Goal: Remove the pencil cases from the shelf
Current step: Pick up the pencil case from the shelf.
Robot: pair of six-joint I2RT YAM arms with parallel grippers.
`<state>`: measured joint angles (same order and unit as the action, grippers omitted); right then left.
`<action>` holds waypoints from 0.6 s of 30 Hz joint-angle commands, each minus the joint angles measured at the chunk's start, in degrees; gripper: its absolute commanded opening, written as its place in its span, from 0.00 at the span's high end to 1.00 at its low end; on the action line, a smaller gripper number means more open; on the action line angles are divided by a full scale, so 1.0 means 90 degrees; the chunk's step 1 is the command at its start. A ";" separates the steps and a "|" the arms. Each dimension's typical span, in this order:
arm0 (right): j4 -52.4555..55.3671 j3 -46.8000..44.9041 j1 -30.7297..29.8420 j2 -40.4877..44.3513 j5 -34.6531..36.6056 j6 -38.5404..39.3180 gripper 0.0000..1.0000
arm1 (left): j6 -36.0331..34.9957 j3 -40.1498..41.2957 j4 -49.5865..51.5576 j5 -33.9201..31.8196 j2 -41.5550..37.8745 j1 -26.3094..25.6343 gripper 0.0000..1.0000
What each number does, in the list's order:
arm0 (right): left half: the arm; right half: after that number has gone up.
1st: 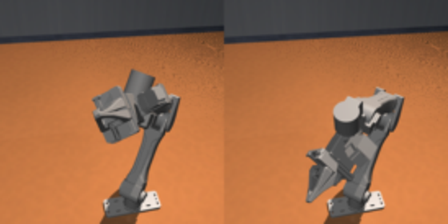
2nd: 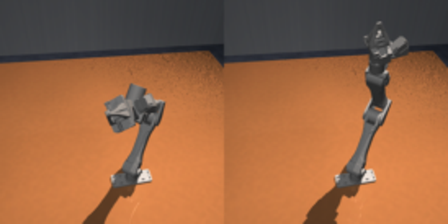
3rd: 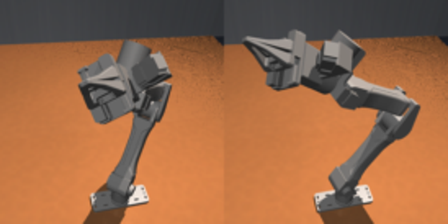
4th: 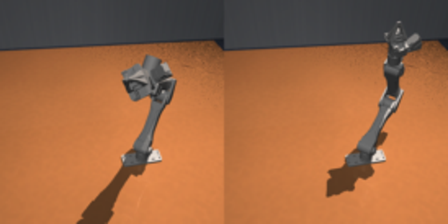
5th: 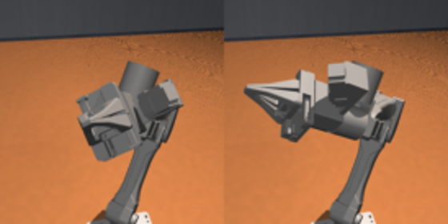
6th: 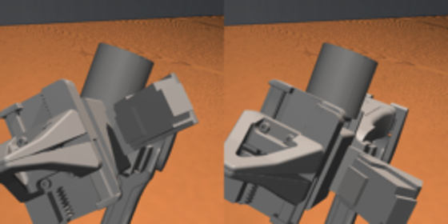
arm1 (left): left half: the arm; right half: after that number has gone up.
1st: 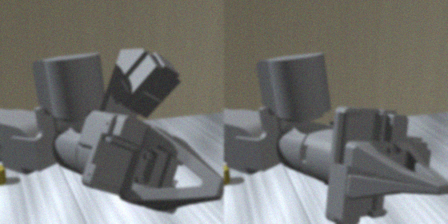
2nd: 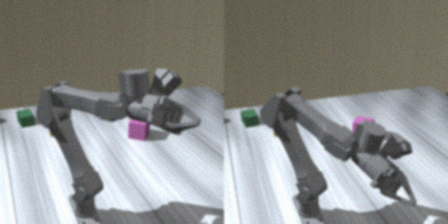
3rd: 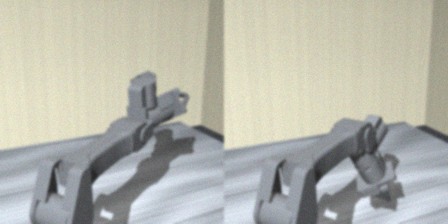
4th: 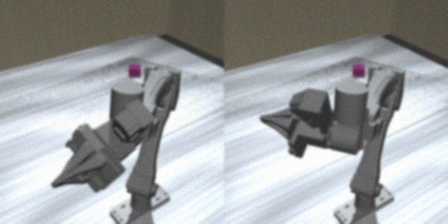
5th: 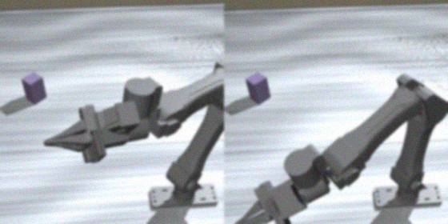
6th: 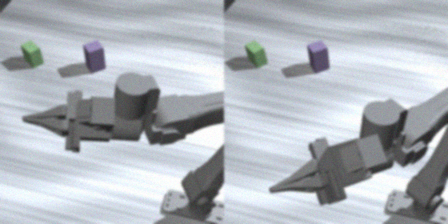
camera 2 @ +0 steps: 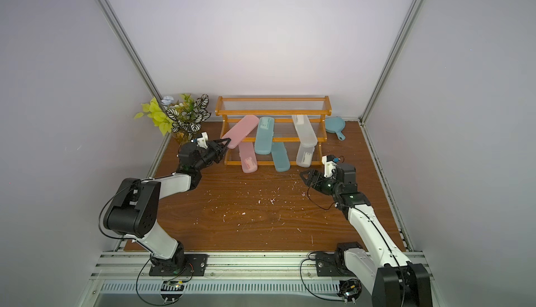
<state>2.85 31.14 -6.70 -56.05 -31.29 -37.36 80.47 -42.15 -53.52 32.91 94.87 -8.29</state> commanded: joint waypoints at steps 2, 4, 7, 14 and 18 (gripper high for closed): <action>-0.0159 -0.0012 -0.0040 0.0183 0.0070 -0.0043 0.18 | -0.0076 0.0014 -0.0079 0.0009 -0.0037 -0.0069 0.87; -0.0130 0.0022 -0.0035 0.0200 0.0006 0.0014 0.18 | -0.0075 0.0020 -0.0104 0.0013 -0.0077 -0.0084 0.92; -0.0103 0.0056 -0.0040 0.0226 -0.0121 0.0060 0.17 | -0.0060 0.0038 -0.0150 0.0011 -0.0169 -0.0099 0.96; -0.0096 0.0062 -0.0040 0.0445 -0.0294 -0.0101 0.16 | -0.0044 0.0199 -0.0298 -0.0051 -0.0674 -0.0112 0.97; -0.0254 0.0066 -0.0056 0.0616 -0.0465 -0.0330 0.17 | -0.0018 0.0443 -0.0295 -0.0076 -0.1176 -0.0114 0.98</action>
<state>2.79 31.14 -6.74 -51.99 -32.95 -38.39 80.55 -39.16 -54.06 32.53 87.46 -8.80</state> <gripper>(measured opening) 0.830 0.155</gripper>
